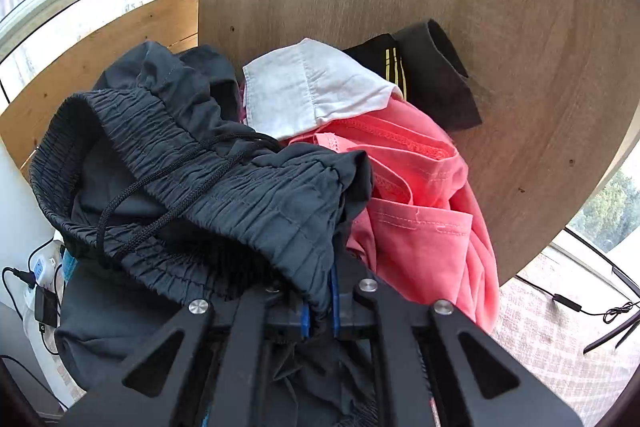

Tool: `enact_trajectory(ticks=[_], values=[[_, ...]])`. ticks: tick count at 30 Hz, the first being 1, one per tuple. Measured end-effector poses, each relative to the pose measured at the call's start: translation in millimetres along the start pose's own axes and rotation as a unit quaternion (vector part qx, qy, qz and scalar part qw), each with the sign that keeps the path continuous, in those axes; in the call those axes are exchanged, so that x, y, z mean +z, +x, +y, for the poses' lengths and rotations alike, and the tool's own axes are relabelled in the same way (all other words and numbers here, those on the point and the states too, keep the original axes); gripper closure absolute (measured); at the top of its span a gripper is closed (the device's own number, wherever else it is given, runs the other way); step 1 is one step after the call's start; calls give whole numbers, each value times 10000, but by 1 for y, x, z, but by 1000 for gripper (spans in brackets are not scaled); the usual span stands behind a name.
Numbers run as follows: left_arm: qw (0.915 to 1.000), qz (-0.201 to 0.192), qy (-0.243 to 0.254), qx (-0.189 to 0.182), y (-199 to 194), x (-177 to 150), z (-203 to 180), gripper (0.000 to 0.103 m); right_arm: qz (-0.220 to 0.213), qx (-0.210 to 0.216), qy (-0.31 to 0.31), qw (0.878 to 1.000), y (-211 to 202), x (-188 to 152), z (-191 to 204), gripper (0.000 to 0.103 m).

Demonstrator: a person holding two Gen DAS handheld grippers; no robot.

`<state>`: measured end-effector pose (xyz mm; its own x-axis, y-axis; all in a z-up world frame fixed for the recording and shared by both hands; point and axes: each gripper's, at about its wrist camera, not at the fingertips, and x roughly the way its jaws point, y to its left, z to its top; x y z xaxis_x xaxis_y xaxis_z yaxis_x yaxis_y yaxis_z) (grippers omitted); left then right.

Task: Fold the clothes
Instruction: 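Grasp the black pants waistband with the right tool while the left tool grasps the pants fabric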

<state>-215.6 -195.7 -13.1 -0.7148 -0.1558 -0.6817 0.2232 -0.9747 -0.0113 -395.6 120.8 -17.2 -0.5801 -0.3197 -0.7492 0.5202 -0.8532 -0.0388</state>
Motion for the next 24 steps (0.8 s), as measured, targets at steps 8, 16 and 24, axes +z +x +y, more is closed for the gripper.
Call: enact_trajectory(ticks=[8, 16, 24], values=[[9999, -31, 83, -66, -9, -2, 1, 7, -1278, -252, -247, 9912, -156, 8, -13, 97], [9944, -56, 811, -676, -27, -8, -49, 7, -1047, -922, 389, 9894, -214, -59, -61, 97], [9625, 217, 1722, -2087, -9, -23, -178, 7, -713, -1553, 1052, 9797, -262, -130, -108, 97]])
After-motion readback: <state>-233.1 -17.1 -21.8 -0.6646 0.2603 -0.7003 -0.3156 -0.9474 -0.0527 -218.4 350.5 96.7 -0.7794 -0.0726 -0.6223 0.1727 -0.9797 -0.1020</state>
